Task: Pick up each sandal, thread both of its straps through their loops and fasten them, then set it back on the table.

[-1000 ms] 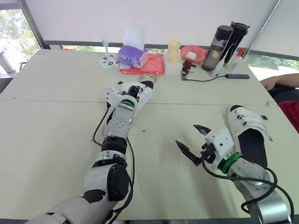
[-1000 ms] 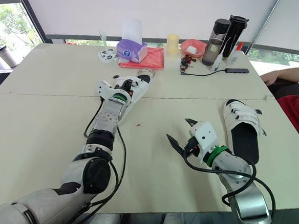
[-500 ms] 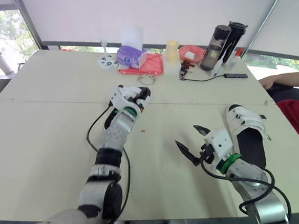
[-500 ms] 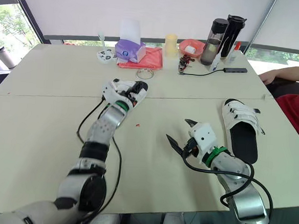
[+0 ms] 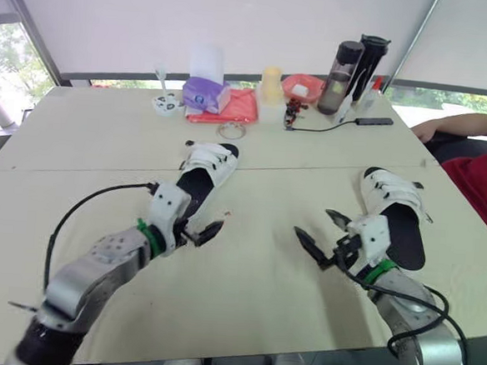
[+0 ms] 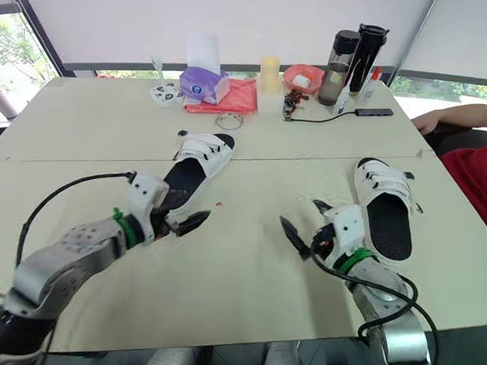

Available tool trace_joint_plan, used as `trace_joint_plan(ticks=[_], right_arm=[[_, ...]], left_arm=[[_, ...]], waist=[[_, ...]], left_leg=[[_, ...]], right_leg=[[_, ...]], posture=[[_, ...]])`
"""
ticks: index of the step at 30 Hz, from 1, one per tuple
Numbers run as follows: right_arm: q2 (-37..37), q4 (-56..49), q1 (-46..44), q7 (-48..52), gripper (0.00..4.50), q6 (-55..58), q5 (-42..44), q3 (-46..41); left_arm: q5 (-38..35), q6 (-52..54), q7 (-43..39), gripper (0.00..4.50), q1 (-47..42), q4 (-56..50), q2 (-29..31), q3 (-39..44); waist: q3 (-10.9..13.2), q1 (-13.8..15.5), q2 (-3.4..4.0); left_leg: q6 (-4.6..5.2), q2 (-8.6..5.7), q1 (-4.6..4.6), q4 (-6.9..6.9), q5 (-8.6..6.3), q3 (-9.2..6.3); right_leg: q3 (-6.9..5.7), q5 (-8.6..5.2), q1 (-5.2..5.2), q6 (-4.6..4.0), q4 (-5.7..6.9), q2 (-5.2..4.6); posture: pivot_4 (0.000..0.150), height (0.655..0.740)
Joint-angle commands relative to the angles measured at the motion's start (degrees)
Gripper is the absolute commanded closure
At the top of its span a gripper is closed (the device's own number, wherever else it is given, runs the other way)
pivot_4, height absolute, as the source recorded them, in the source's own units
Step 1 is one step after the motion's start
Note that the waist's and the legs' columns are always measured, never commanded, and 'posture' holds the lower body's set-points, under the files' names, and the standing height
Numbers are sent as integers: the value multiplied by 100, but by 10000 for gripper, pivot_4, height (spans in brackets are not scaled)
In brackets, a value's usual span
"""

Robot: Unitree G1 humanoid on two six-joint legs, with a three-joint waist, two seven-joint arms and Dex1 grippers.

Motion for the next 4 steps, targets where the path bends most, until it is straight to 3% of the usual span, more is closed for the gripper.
trace_joint_plan(ticks=[1,4], right_arm=[[79,-500,315,-27,0,228,514,-294],[79,-685,660,35,0,262,669,-309]], left_arm=[[-59,-325,-396,346,314,-284,25,234],[-187,-320,-323,346,530,-243,-218,440]], waist=[[-1,21,2],[-1,53,4]], left_leg=[[0,1,0,-4,0,0],[0,7,0,-7,0,1]], right_leg=[[0,-3,-2,-4,0,0],[-1,-5,-7,-7,1,2]], posture=[[1500,7400],[1500,7400]])
